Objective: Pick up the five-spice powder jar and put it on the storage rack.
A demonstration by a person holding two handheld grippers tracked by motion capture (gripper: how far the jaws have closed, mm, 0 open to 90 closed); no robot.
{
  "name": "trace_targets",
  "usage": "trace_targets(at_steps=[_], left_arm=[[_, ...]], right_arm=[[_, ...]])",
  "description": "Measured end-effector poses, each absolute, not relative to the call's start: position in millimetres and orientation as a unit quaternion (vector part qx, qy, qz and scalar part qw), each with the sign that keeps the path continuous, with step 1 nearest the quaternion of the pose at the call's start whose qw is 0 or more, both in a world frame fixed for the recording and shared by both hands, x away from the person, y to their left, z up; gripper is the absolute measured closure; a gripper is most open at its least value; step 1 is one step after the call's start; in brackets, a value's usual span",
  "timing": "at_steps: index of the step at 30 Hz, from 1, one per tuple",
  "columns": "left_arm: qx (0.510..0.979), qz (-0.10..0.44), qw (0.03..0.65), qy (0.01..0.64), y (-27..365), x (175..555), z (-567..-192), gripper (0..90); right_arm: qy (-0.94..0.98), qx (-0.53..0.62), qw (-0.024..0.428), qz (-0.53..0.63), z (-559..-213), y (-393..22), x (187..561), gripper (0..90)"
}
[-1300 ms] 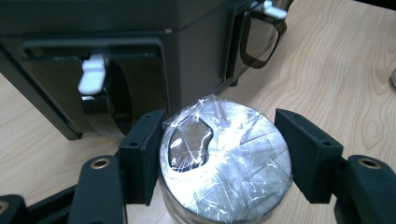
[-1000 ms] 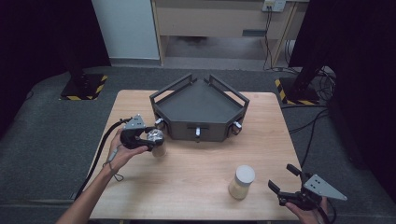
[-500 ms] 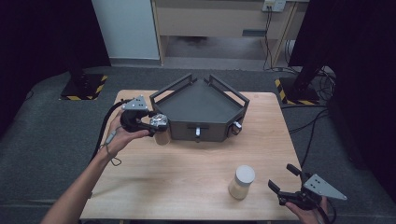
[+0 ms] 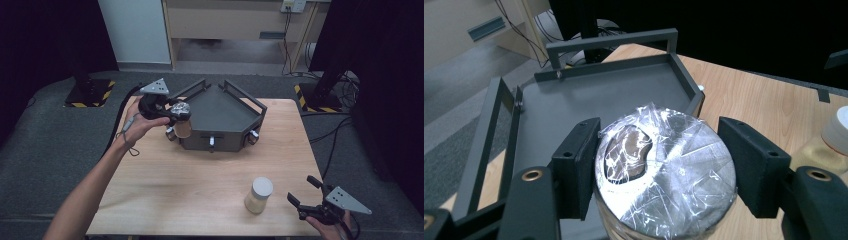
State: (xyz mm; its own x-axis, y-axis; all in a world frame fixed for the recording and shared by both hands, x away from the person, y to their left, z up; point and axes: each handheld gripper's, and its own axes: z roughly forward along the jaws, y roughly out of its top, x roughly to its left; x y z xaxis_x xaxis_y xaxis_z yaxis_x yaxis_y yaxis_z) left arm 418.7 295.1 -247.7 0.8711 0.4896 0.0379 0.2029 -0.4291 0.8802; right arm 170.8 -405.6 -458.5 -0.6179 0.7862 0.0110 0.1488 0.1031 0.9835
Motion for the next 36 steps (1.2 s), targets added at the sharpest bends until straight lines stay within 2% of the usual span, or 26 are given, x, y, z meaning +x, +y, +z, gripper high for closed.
trace_targets(at_steps=[17,36], left_arm=[[0.819,0.172,0.485,0.254,265,458,-255,34.5],[0.817,0.162,0.476,0.282,250,485,-278,34.5]], right_arm=[[0.688,0.339,0.273,0.58,-459,-407,171,5.3],[0.687,0.342,0.27,0.582,-460,-408,173,5.3]])
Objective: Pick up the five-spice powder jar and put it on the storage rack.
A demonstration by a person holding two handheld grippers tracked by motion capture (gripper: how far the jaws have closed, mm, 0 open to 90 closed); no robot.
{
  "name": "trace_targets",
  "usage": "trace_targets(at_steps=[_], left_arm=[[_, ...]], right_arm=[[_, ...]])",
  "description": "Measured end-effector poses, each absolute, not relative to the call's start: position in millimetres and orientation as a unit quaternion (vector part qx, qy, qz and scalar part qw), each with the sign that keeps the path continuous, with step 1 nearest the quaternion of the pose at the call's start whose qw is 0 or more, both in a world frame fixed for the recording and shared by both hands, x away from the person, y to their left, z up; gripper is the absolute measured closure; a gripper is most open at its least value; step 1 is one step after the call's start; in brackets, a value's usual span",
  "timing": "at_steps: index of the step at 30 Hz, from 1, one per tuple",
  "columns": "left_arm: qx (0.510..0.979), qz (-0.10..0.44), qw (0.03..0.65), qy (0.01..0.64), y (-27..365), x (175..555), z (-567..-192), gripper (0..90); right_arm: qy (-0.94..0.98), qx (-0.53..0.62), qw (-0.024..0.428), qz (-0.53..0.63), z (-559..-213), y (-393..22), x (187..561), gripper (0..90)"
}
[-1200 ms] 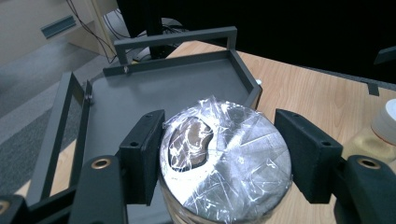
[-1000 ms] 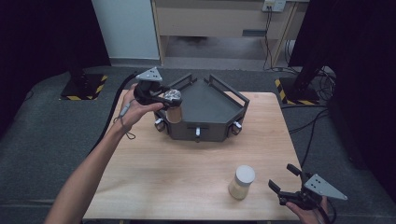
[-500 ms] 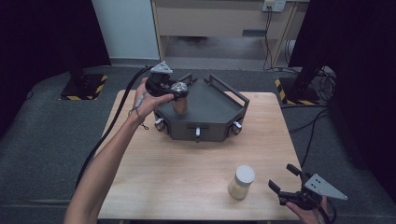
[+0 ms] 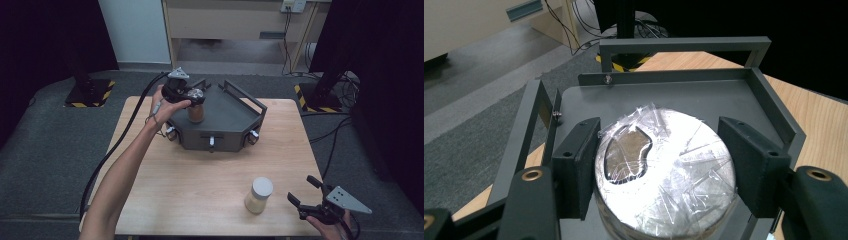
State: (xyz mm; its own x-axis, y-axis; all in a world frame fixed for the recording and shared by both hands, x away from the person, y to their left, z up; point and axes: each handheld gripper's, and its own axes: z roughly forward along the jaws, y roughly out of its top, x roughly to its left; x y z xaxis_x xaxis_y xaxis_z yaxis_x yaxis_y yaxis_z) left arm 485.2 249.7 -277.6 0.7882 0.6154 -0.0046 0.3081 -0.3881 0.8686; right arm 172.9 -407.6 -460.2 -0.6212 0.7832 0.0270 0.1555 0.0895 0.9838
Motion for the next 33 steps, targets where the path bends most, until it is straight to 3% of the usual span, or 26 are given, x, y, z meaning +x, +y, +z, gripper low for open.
trace_targets(at_steps=[17,21,27,33], left_arm=[[0.812,0.154,0.485,0.285,249,488,-289,33.9],[0.796,0.154,0.501,0.303,252,485,-292,17.4],[0.782,0.162,0.517,0.308,259,478,-286,10.1],[0.769,0.165,0.534,0.31,267,464,-276,8.2]], right_arm=[[0.688,0.341,0.27,0.581,-460,-407,173,5.5],[0.689,0.341,0.27,0.58,-460,-407,173,5.6],[0.69,0.34,0.271,0.579,-459,-406,173,5.7],[0.69,0.34,0.271,0.579,-459,-406,173,5.7]])
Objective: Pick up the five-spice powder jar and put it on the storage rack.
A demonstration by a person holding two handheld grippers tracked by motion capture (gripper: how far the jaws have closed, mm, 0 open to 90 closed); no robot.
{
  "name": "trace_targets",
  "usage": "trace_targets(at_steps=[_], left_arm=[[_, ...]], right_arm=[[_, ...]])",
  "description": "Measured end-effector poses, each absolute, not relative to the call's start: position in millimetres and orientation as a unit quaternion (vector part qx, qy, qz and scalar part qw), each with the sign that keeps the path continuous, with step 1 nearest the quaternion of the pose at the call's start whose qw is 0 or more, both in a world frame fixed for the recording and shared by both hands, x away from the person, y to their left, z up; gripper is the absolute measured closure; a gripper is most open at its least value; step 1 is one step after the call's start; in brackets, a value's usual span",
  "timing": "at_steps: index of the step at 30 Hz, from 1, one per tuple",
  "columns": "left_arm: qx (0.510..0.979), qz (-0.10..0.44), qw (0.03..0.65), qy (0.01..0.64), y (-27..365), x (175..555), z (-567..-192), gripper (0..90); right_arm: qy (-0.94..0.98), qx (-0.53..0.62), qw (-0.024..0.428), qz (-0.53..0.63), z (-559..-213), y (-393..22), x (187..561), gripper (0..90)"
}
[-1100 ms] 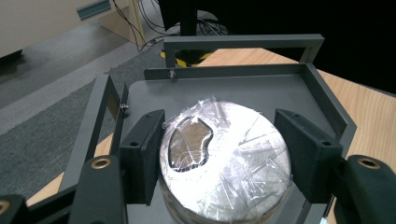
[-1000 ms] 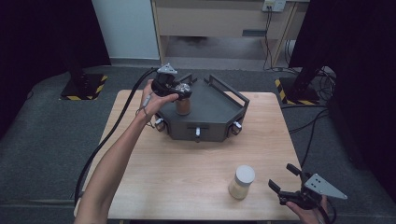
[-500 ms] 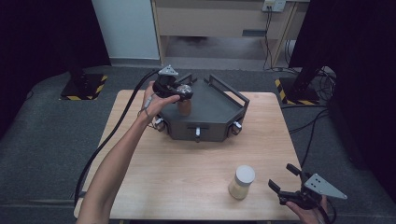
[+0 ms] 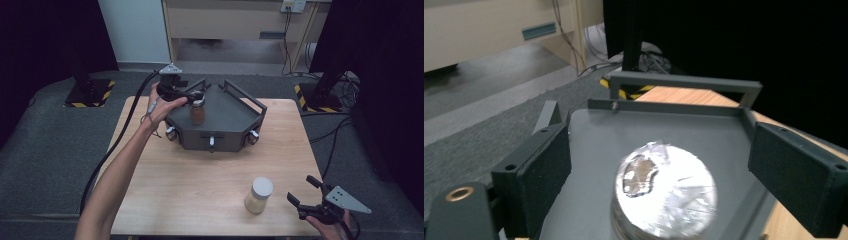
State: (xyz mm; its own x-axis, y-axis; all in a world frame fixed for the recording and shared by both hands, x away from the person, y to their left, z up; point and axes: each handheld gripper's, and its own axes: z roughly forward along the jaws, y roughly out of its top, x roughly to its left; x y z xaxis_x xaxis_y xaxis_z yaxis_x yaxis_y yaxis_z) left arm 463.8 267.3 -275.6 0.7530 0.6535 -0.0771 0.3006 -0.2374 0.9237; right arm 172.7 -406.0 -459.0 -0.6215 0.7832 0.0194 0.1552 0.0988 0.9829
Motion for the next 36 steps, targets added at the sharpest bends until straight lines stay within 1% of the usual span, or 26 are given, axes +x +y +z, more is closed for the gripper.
trace_targets(at_steps=[3,10,20,23,28,31,36], left_arm=[[0.773,0.178,0.531,0.297,270,453,-268,6.2],[0.768,0.196,0.546,0.271,283,425,-254,5.4],[0.754,0.198,0.575,0.247,304,384,-247,3.9],[0.747,0.196,0.588,0.241,311,372,-249,3.7],[0.75,0.214,0.583,0.227,317,352,-253,3.2],[0.744,0.21,0.593,0.228,324,341,-263,3.0],[0.738,0.225,0.591,0.236,334,323,-280,3.0]], right_arm=[[0.691,0.339,0.272,0.577,-459,-406,173,5.7],[0.691,0.339,0.271,0.578,-459,-405,173,5.7],[0.691,0.339,0.272,0.577,-458,-405,173,5.8],[0.692,0.339,0.272,0.576,-458,-404,174,5.8],[0.693,0.34,0.273,0.575,-458,-404,174,5.9],[0.692,0.341,0.273,0.575,-458,-404,174,5.9],[0.693,0.338,0.275,0.575,-458,-404,173,5.9]])
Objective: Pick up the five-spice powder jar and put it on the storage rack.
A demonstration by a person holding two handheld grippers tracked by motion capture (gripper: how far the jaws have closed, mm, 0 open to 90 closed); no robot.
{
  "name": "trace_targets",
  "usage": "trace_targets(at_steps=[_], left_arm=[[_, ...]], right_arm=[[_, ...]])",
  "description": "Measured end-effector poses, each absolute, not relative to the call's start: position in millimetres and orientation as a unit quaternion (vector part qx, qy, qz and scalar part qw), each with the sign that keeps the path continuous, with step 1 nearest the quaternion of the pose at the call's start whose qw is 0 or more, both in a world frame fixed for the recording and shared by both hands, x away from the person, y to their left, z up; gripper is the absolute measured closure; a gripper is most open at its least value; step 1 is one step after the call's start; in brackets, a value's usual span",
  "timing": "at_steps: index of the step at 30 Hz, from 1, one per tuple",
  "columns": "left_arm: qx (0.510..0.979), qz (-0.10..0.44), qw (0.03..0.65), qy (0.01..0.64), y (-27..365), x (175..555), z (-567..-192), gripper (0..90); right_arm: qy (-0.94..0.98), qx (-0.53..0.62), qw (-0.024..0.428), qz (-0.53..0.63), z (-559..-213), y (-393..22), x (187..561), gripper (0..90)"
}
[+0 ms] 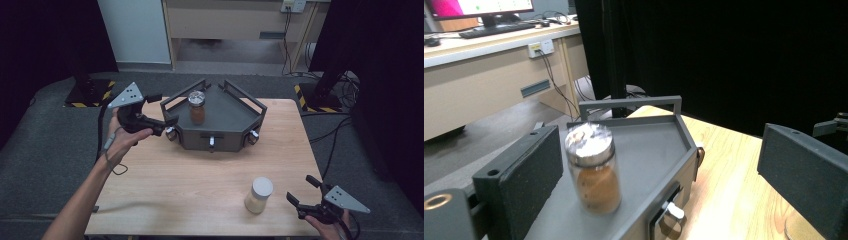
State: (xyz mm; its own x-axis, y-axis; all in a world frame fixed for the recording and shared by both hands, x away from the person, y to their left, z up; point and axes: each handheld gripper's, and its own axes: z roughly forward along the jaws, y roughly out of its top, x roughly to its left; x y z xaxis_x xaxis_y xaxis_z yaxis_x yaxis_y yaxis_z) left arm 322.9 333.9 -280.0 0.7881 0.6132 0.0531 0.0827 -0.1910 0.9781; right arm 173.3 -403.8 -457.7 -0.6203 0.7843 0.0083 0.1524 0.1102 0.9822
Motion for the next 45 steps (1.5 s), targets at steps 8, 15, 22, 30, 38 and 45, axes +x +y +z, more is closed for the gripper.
trace_targets(at_steps=[8,15,22,30,38,45], left_arm=[[0.729,0.246,0.589,0.247,346,291,-308,2.9],[0.73,0.268,0.572,0.259,350,265,-331,2.9],[0.722,0.272,0.573,0.277,357,239,-358,2.9],[0.723,0.278,0.565,0.284,366,217,-388,2.5],[0.716,0.269,0.559,0.321,379,194,-416,2.6],[0.713,0.266,0.553,0.339,385,175,-434,3.4]], right_arm=[[0.691,0.34,0.277,0.575,-458,-404,172,5.9],[0.69,0.341,0.278,0.575,-458,-403,172,5.9],[0.689,0.341,0.279,0.575,-458,-403,171,5.9],[0.689,0.342,0.279,0.575,-458,-403,172,5.9],[0.688,0.343,0.279,0.576,-458,-404,171,5.9],[0.687,0.345,0.28,0.575,-458,-403,171,5.9]])
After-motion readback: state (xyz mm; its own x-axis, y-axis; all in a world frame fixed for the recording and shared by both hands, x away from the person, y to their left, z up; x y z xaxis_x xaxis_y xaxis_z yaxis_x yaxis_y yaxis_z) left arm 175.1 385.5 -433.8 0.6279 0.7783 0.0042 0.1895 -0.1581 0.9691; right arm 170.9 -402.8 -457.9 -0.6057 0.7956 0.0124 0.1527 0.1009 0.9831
